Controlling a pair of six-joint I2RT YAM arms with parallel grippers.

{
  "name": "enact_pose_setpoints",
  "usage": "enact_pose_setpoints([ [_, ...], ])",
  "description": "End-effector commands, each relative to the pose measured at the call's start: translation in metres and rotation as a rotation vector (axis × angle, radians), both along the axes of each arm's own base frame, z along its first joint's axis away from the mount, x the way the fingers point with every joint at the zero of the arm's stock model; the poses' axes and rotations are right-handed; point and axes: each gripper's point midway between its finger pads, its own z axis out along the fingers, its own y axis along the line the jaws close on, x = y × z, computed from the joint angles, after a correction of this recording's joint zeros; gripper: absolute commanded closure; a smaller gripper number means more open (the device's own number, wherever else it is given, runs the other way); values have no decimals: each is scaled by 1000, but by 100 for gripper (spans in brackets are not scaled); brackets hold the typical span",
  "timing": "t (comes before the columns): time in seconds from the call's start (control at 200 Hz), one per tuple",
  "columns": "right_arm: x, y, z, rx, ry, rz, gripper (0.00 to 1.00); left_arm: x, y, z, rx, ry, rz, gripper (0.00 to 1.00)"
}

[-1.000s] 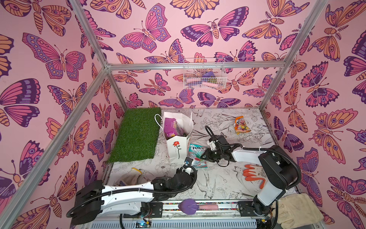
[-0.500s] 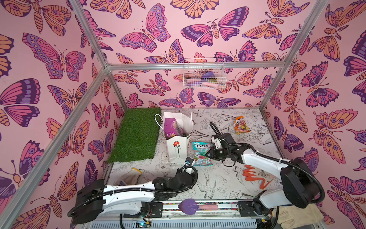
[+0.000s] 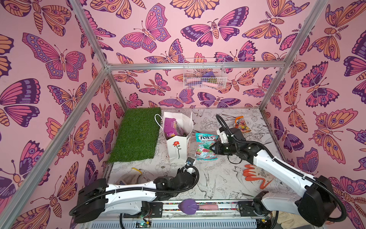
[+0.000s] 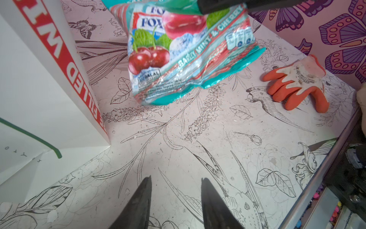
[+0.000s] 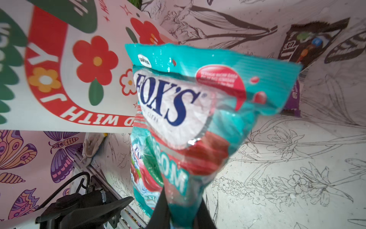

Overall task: Place the snacks into the paper bag
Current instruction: Pick up the snack at the center of the table.

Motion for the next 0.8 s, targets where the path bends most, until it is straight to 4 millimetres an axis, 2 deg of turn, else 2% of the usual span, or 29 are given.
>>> enact_pose_setpoints([
  [0.0,4,-4,30,-2,-77,-4,98,1,-9,11,-26,-14,-15,57],
  [0.285,1,-7,77,22,-185,-8,100,1,-9,8,-25,-8,-14,57],
  [0.791,-2,-2,125,38,-287,11,100,0,-9,4,-16,-3,-15,57],
])
